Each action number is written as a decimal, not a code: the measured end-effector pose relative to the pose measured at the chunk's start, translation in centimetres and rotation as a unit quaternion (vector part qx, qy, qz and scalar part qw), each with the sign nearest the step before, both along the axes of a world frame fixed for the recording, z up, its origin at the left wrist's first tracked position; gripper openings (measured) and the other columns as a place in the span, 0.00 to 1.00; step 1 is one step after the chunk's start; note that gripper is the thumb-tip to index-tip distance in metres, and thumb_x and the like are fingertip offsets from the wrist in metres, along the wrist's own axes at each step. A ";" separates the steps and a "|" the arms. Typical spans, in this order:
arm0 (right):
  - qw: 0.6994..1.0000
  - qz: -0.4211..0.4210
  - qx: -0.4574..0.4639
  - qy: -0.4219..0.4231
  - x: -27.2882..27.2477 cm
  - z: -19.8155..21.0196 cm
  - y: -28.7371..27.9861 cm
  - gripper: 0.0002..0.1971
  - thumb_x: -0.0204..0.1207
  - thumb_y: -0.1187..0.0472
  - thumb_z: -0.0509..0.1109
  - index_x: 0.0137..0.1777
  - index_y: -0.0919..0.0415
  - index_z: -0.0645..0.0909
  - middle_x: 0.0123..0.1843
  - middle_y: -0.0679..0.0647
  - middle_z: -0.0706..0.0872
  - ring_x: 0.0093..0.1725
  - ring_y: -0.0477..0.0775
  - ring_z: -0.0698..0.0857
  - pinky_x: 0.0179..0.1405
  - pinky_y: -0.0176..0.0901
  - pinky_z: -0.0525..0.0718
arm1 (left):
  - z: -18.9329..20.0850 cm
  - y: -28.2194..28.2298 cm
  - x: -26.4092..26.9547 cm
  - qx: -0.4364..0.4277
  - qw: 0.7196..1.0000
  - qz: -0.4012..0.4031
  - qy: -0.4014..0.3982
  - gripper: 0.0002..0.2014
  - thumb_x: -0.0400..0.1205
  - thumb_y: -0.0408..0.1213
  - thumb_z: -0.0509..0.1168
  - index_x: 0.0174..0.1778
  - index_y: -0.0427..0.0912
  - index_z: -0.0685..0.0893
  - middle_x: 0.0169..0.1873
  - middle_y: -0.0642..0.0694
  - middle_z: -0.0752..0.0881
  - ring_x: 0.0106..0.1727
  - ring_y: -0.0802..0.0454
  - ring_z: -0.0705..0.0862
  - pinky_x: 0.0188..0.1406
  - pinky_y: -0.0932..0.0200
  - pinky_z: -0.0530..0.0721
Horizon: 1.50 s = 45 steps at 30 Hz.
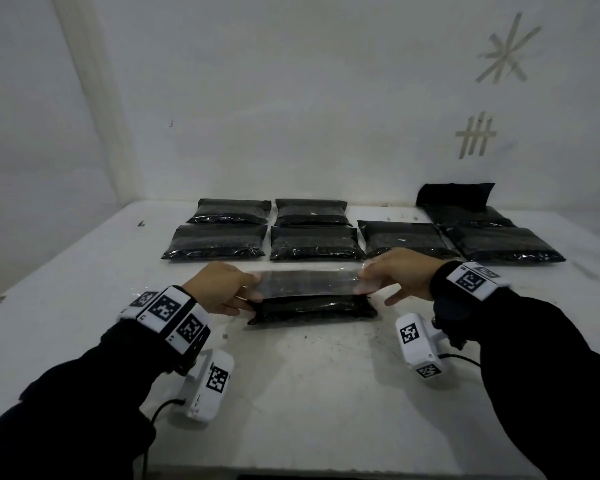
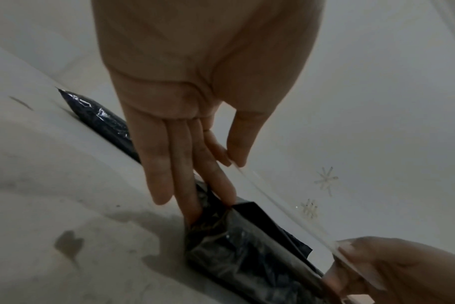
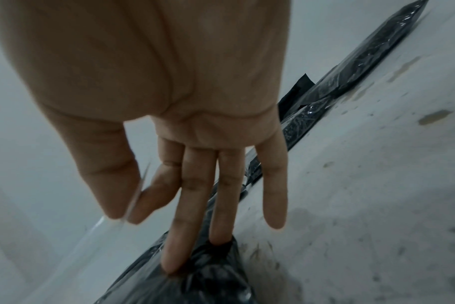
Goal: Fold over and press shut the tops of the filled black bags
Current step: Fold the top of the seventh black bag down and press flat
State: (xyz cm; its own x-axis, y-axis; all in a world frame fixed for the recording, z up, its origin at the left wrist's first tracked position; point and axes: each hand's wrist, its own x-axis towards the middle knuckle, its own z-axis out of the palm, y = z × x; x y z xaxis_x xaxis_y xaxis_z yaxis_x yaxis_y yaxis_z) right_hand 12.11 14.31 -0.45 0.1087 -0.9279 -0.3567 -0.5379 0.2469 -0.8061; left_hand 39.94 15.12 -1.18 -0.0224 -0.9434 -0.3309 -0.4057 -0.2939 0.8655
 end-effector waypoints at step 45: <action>0.989 -0.088 -0.056 0.107 1.5 -1.9 0.8 0.10 0.69 0.61 0.79 0.36 0.64 0.81 0.37 0.57 0.87 0.39 0.51 0.86 0.38 0.46 0.89 | -1.8 0.4 -0.6 -0.090 0.984 -0.024 -0.152 0.12 0.78 0.35 0.71 0.29 0.41 0.79 0.28 0.42 0.87 0.32 0.46 0.87 0.44 0.54 0.88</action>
